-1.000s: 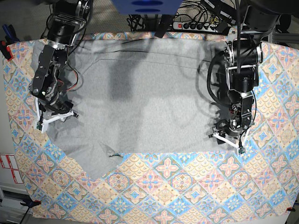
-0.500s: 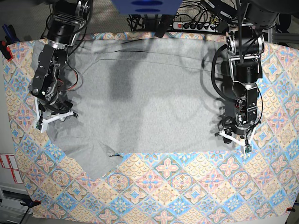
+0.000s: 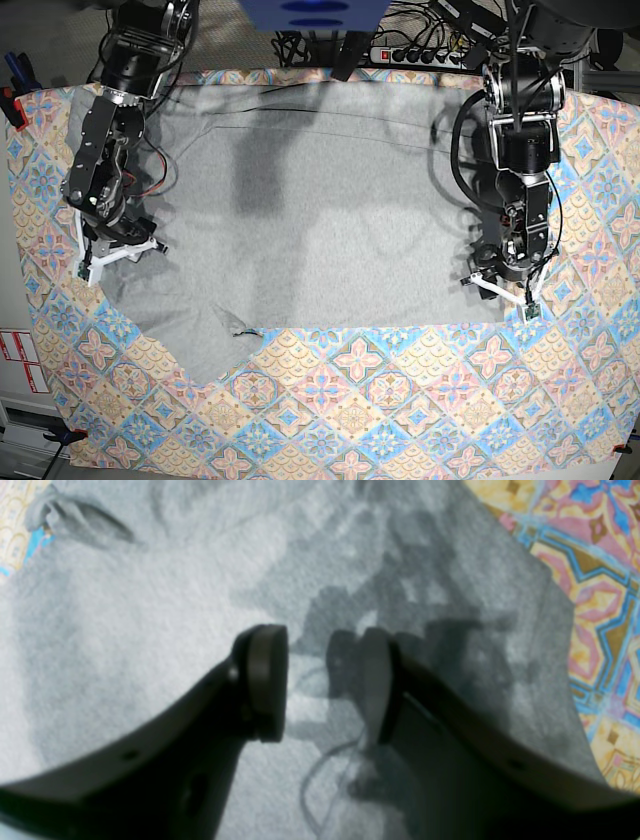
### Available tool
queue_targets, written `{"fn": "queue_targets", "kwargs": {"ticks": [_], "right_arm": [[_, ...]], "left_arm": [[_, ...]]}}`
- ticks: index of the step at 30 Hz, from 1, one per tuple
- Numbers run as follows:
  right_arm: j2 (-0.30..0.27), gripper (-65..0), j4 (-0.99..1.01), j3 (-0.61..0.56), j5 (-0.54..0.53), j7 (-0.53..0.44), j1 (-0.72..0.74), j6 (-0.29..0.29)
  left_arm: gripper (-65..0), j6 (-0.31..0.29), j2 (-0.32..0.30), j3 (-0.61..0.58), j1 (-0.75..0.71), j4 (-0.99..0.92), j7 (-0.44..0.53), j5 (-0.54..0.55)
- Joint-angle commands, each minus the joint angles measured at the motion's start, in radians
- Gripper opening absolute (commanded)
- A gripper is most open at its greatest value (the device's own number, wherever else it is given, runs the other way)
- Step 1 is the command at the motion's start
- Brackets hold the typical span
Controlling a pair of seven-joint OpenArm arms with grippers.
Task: Fold the T-shirt properly
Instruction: 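Close both grippers on the shirt sides near the hem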
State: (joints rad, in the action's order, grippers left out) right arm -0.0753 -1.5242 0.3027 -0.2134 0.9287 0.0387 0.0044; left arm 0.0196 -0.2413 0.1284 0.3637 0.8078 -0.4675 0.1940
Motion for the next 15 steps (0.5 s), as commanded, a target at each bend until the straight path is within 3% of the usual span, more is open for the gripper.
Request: {"fn": "queue_targets", "kwargs": {"ticks": [1, 7, 15], "right_arm": [[-0.01, -41.3, -0.02, 0.002, -0.004, -0.017, 0.017, -0.002], [-0.01, -41.3, -0.02, 0.002, -0.004, -0.017, 0.017, -0.002], [-0.01, -41.3, -0.022, 0.002, -0.004, -0.017, 0.016, -0.002]], "left_arm": [[-28.1, 0.001, -0.007, 0.001, 0.024, 0.014, 0.02, 0.0], [-28.3, 0.001, 0.01, 0.001, 0.03, -0.072, 0.022, 0.005], [-28.6, -0.002, 0.076, 0.001, 0.024, -0.069, 0.017, 0.005]]}}
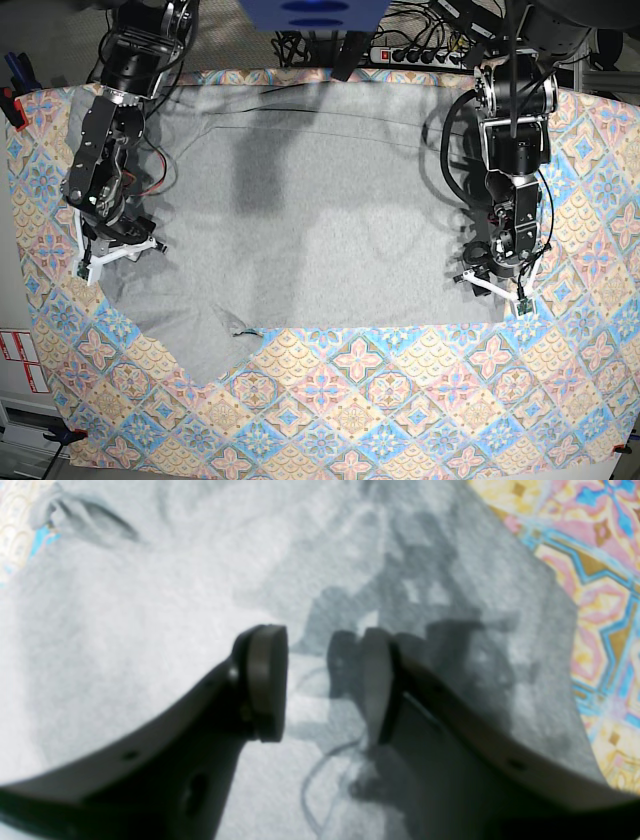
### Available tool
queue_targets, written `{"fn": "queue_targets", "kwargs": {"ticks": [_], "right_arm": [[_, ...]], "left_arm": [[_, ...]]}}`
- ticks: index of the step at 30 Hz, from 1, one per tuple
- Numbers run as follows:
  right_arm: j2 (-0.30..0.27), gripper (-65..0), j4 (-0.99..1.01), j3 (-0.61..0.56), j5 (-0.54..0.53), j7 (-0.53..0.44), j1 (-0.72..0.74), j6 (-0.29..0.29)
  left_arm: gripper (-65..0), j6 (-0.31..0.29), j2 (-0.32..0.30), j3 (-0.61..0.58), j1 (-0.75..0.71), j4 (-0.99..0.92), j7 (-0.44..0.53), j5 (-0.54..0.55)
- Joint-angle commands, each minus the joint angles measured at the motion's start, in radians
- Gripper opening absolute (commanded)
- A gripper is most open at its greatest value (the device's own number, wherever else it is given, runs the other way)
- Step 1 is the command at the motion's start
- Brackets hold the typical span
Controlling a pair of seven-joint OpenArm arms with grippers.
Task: Fold the T-shirt properly
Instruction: 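Close both grippers on the shirt sides near the hem, then lift and carry the hem half up over the collar with both grippers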
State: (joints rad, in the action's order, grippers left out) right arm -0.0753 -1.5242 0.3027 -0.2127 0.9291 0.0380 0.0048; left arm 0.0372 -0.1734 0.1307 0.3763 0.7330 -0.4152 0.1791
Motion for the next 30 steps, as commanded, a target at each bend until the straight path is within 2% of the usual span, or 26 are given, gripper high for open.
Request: {"fn": "queue_targets", "kwargs": {"ticks": [1, 3, 5, 13, 20, 27, 30], "right_arm": [[-0.01, -41.3, -0.022, 0.002, -0.004, -0.017, 0.015, -0.002], [-0.01, -41.3, -0.022, 0.002, -0.004, -0.017, 0.015, -0.002], [-0.01, -41.3, -0.022, 0.002, -0.004, -0.017, 0.015, -0.002], [-0.01, -41.3, -0.022, 0.002, -0.004, -0.017, 0.02, -0.002], [-0.01, -41.3, -0.006, 0.002, -0.004, -0.017, 0.023, -0.002], [-0.017, -41.2, 0.095, 0.002, -0.004, -0.017, 0.125, -0.002], [-0.065, -40.9, 0.178, 0.002, -0.004, -0.017, 0.182, -0.002]], "left_arm": [[-28.6, -0.02, 0.015, -0.003, 0.011, 0.006, -0.035, 0.02], [-28.9, -0.02, 0.024, -0.003, 0.011, 0.007, -0.035, 0.02], [-32.5, -0.02, 0.025, -0.003, 0.011, 0.026, -0.035, 0.02], [-65.0, -0.02, 0.019, -0.001, 0.01, 0.055, -0.04, 0.02], [-65.0, -0.02, 0.005, -0.001, -0.015, 0.09, -0.035, 0.02], [-65.0, -0.02, -0.002, 0.001, -0.165, 0.334, -0.041, 0.02], [-65.0, -0.02, -0.002, 0.001, -0.228, 0.422, -0.041, 0.02]]}}
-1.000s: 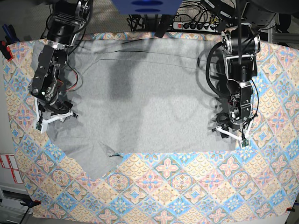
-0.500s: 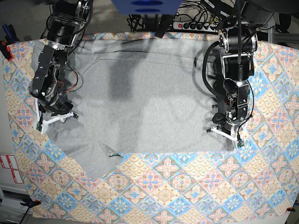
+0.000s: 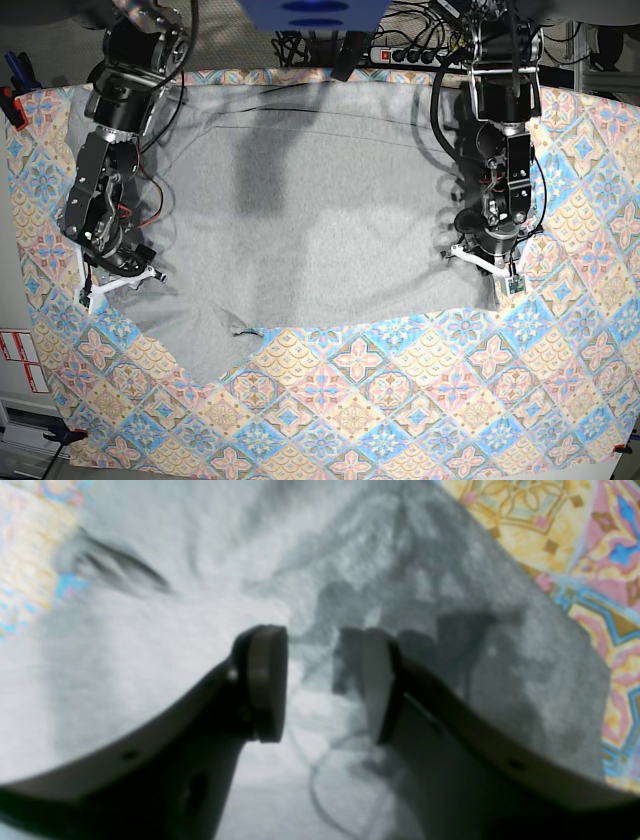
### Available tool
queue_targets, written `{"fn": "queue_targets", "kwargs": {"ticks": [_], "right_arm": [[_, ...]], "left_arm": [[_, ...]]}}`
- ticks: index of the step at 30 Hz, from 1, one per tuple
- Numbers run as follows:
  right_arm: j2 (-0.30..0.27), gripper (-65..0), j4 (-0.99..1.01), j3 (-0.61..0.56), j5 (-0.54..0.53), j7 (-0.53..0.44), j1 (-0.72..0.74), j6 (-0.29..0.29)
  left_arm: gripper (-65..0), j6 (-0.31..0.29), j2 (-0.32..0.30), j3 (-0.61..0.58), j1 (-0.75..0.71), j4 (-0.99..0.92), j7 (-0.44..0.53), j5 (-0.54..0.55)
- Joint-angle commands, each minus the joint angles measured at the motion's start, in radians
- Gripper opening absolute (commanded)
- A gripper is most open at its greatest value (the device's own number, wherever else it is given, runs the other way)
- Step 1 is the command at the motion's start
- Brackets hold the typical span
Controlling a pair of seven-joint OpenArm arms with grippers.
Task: Fold the T-shirt properly
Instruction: 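Lift and carry the hem half up over the collar with both grippers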
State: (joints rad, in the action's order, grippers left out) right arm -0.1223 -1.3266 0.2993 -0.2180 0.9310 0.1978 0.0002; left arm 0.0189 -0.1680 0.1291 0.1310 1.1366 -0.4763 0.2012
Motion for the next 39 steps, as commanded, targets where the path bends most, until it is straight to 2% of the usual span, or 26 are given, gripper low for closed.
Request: {"fn": "queue_targets", "kwargs": {"ticks": [1, 4, 9, 12, 16, 20, 29, 32, 37, 39], "right_arm": [[-0.027, -40.9, 0.012, 0.005, 0.001, -0.019, 0.045, 0.002], [-0.06, -38.9, 0.104, 0.005, 0.002, -0.019, 0.11, 0.002], [-0.13, -27.2, 0.22, 0.002, 0.002, -0.017, 0.188, 0.002], [-0.172, -22.3, 0.299, -0.053, 0.002, -0.02, 0.23, 0.002], [-0.198, -22.2, 0.385, -0.125, 0.002, -0.106, 0.246, 0.002], [-0.216, -22.2, 0.482, -0.173, 0.002, -0.208, 0.246, 0.002], [-0.218, -22.2, 0.677, -0.28, 0.004, -0.39, 0.266, 0.002], [-0.218, -22.2, 0.723, -0.312, 0.004, -0.432, 0.266, 0.002], [-0.218, -22.3, 0.747, -0.343, 0.006, -0.468, 0.266, 0.002], [-0.218, -25.0, 0.747, -0.341, 0.006, -0.462, 0.265, 0.002]], "left_arm": [[-65.0, -0.001, -0.008, 0.002, -0.003, 0.047, 0.02, -0.003], [-65.0, -0.001, -0.009, 0.002, -0.05, 0.115, 0.02, -0.003], [-65.0, -0.001, -0.034, 0.004, -0.139, 0.221, 0.02, -0.003], [-65.0, -0.001, -0.035, 0.004, -0.189, 0.274, 0.02, -0.003], [-65.0, -0.001, -0.029, 0.067, -0.241, 0.334, 0.02, -0.001], [-65.0, -0.001, -0.029, 0.077, -0.29, 0.391, 0.02, -0.001], [-65.0, -0.001, -0.026, 0.079, -0.36, 0.46, 0.02, -0.001], [-65.0, -0.001, -0.003, 0.08, -0.36, 0.46, 0.02, -0.001], [-65.0, -0.001, -0.002, 0.08, -0.373, 0.46, 0.02, -0.001], [-65.0, -0.001, -0.002, 0.08, -0.373, 0.466, 0.02, -0.001]]}}
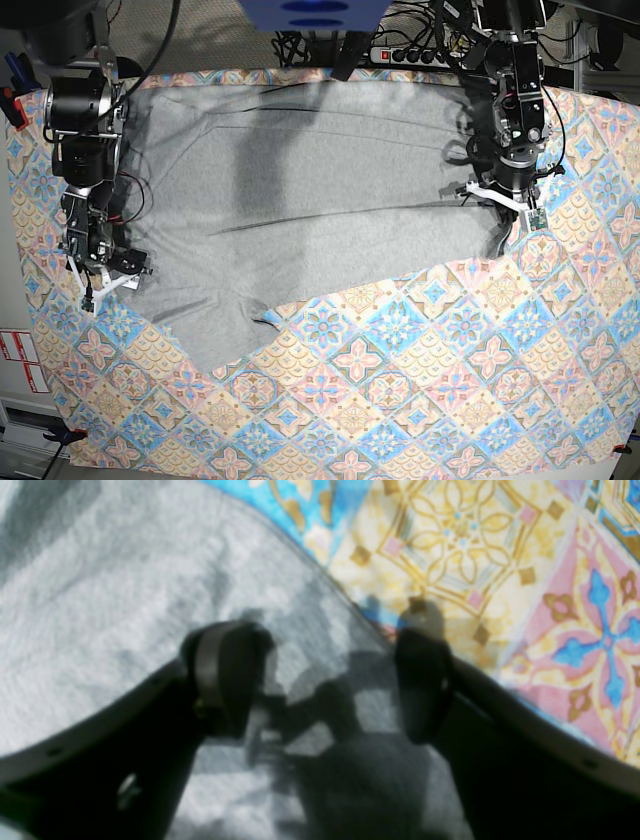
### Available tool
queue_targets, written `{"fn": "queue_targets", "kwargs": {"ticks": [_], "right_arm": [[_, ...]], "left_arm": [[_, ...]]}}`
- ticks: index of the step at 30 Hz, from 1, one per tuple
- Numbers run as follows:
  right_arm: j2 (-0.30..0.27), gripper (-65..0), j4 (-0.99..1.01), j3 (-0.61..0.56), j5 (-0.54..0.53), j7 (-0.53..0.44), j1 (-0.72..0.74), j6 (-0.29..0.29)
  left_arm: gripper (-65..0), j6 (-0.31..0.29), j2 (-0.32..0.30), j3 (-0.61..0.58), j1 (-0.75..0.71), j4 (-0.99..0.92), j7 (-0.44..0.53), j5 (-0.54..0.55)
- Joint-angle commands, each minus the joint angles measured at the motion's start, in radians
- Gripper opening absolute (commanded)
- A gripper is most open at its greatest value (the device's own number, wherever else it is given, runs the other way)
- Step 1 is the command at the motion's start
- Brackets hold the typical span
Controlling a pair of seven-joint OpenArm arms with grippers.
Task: Fold the T-shirt properly
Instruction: 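Lift and carry the hem half up over the collar with both grippers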
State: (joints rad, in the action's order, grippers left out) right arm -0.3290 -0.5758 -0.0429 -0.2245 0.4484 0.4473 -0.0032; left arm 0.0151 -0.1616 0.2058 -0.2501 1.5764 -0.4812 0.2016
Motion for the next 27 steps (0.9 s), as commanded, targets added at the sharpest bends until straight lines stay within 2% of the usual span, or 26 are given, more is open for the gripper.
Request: {"fn": "queue_targets", "kwargs": {"ticks": [1, 7, 10, 14, 19, 23, 27], "right_arm": [[-0.011, -27.7, -0.003, 0.001, 0.01, 0.02, 0.015, 0.006], [-0.011, -53.6, -0.003, 0.008, 0.009, 0.033, 0.012, 0.004], [-0.011, -64.1, -0.01, 0.01, 0.009, 0.025, 0.011, 0.004], [-0.011, -65.0, -0.062, 0.01, 0.009, 0.026, 0.006, 0.004], [-0.022, -65.0, -0.292, 0.011, 0.009, 0.037, -0.126, 0.004], [-0.023, -65.0, -0.471, 0.011, 0.009, 0.12, -0.218, 0.004], [-0.023, -65.0, -0.639, 0.011, 0.009, 0.155, -0.311, 0.004]], "left_arm": [[-65.0, 0.003, -0.008, 0.004, 0.007, 0.029, 0.025, -0.001], [-65.0, 0.003, -0.006, 0.004, 0.007, 0.042, 0.025, -0.001], [-65.0, 0.003, -0.006, 0.004, 0.007, 0.042, 0.025, -0.001], [-65.0, 0.003, -0.006, 0.004, 0.007, 0.042, 0.025, -0.001], [-65.0, 0.003, -0.006, 0.004, 0.007, 0.042, 0.025, -0.001], [-65.0, 0.003, -0.006, 0.004, 0.007, 0.042, 0.025, -0.001], [-65.0, 0.003, -0.013, 0.004, 0.007, 0.046, 0.025, -0.001]]}}
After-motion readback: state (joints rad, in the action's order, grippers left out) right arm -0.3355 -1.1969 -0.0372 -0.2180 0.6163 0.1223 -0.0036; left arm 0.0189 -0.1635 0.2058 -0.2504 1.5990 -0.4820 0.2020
